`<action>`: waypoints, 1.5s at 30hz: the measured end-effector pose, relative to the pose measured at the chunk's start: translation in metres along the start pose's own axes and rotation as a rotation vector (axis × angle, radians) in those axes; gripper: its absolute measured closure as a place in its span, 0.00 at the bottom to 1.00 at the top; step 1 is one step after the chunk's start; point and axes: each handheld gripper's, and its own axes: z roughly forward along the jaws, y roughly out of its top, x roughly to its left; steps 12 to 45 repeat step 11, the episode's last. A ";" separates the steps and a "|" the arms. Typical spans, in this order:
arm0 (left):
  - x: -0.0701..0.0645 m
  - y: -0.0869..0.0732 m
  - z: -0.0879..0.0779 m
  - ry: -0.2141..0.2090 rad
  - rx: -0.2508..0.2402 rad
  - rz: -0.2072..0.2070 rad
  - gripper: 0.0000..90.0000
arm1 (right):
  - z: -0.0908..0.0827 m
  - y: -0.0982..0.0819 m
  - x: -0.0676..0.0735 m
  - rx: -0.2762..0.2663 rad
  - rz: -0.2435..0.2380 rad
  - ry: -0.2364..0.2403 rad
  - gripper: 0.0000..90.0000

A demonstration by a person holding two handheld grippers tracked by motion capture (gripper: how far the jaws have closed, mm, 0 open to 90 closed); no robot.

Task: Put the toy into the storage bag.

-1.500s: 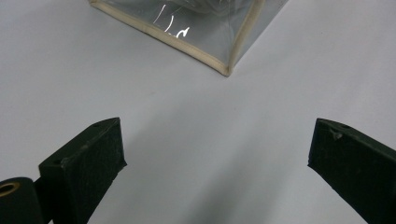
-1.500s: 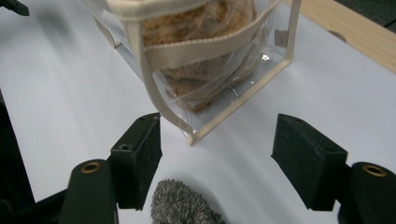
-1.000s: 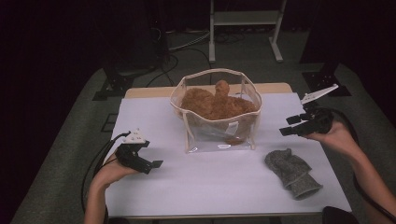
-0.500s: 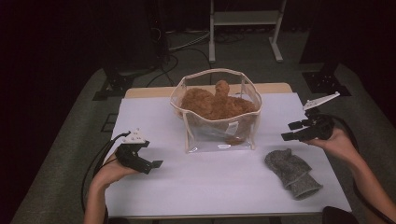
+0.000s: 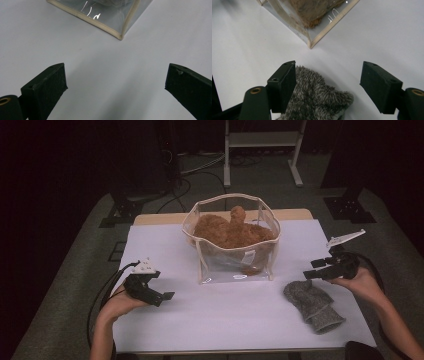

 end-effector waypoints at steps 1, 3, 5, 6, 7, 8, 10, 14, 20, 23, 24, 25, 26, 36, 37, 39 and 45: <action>0.000 0.000 0.000 0.000 0.000 -0.001 0.03 | 0.001 -0.002 0.000 0.002 0.004 0.001 0.30; 0.000 0.000 0.001 -0.002 0.002 -0.003 0.03 | 0.003 -0.006 0.000 0.000 0.012 0.004 0.30; 0.000 0.000 0.002 -0.002 0.006 0.004 0.03 | 0.006 -0.010 0.000 0.006 0.014 0.004 0.29; 0.000 0.000 0.002 -0.003 0.004 0.004 0.03 | 0.007 -0.011 0.001 0.009 0.014 0.003 0.29; 0.000 0.000 0.002 -0.003 0.003 0.004 0.03 | 0.008 -0.013 0.002 0.014 0.012 0.004 0.29; 0.000 0.000 0.002 -0.003 0.003 0.005 0.03 | 0.010 -0.014 0.003 0.015 0.008 0.004 0.29; 0.000 0.000 0.002 -0.002 0.007 0.005 0.03 | 0.012 -0.016 0.005 0.021 0.002 -0.004 0.28; 0.000 0.000 0.002 -0.001 0.004 -0.001 0.03 | 0.012 -0.018 0.006 0.019 0.000 -0.006 0.27; 0.000 0.000 0.002 -0.001 0.004 -0.001 0.03 | 0.012 -0.018 0.006 0.019 0.000 -0.006 0.27; 0.000 0.000 0.002 -0.001 0.004 -0.001 0.03 | 0.012 -0.018 0.006 0.019 0.000 -0.006 0.27; 0.000 0.000 0.002 -0.001 0.004 -0.001 0.03 | 0.012 -0.018 0.006 0.019 0.000 -0.006 0.27; 0.000 0.000 0.002 -0.001 0.004 -0.001 0.03 | 0.012 -0.018 0.006 0.019 0.000 -0.006 0.27; 0.000 0.000 0.002 -0.001 0.004 -0.001 0.03 | 0.012 -0.018 0.006 0.019 0.000 -0.006 0.27; 0.000 0.000 0.002 -0.001 0.004 -0.001 0.03 | 0.012 -0.018 0.006 0.019 0.000 -0.006 0.27; 0.000 0.000 0.002 -0.001 0.004 -0.001 0.03 | 0.012 -0.018 0.006 0.019 0.000 -0.006 0.27; 0.000 0.000 0.002 -0.001 0.004 -0.001 0.03 | 0.012 -0.018 0.006 0.019 0.000 -0.006 0.27; 0.000 0.000 0.002 -0.001 0.004 -0.001 0.03 | 0.012 -0.018 0.006 0.019 0.000 -0.006 0.27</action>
